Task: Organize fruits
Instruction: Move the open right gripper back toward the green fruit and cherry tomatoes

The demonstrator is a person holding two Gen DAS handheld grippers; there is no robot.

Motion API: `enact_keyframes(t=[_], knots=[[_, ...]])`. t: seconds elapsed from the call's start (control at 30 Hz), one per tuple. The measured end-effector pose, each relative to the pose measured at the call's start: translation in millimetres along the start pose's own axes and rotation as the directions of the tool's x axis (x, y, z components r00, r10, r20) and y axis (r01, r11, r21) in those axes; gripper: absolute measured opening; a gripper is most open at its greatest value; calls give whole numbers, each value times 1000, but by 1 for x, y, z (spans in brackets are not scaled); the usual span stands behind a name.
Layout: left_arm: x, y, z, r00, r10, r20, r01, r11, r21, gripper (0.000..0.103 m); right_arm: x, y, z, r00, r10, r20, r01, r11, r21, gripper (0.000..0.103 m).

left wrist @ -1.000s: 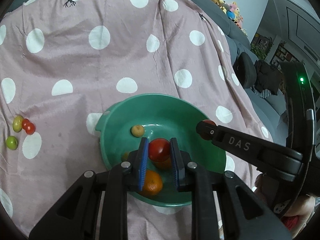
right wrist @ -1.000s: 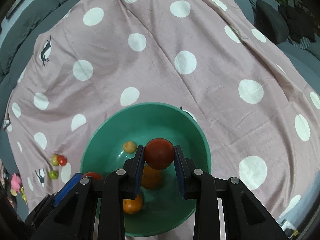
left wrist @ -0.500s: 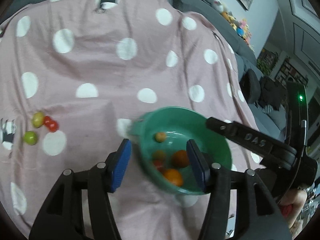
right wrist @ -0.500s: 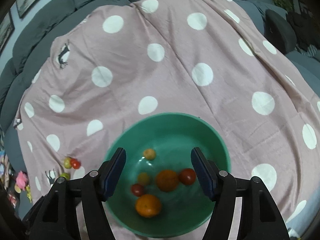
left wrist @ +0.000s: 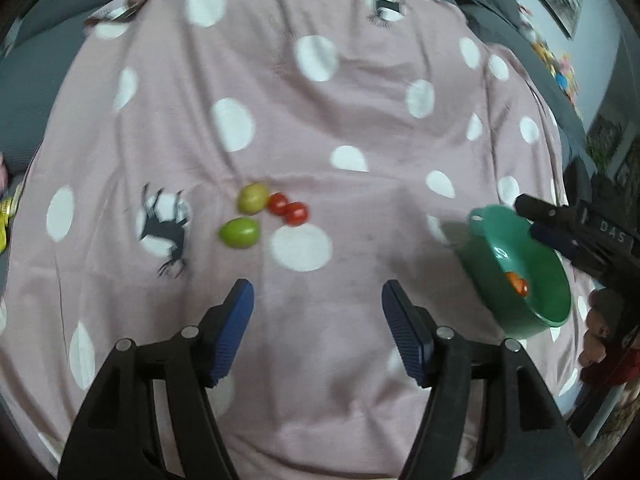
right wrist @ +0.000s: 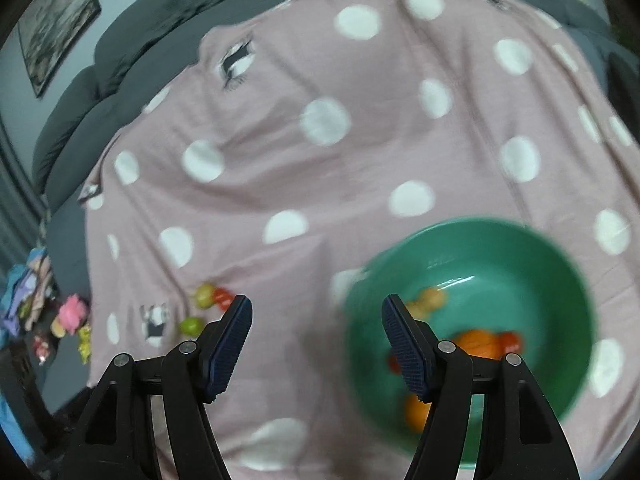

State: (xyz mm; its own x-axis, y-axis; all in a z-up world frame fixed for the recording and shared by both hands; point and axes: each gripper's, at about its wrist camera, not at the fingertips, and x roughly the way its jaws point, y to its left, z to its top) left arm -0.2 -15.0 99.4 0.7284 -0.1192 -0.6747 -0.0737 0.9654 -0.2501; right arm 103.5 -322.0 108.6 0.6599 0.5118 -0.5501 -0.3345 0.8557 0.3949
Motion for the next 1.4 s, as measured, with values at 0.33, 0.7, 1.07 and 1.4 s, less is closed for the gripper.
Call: enact_keyframes(t=[0.33, 0.7, 1.07, 1.4], knots=[[5, 48, -5, 999, 35, -12, -36, 991, -127, 69, 64, 53, -40, 991, 14, -130, -25, 996, -86, 68], [-2, 62, -2, 999, 36, -14, -38, 990, -134, 75, 92, 77, -67, 985, -55, -165, 23, 981, -191, 68], [-6, 71, -1, 1000, 12, -25, -15, 987, -161, 73, 92, 95, -74, 989, -50, -138, 17, 974, -226, 68], [-12, 71, 0, 1000, -20, -7, 19, 985, -171, 61, 98, 100, -79, 987, -48, -152, 10, 970, -242, 68]])
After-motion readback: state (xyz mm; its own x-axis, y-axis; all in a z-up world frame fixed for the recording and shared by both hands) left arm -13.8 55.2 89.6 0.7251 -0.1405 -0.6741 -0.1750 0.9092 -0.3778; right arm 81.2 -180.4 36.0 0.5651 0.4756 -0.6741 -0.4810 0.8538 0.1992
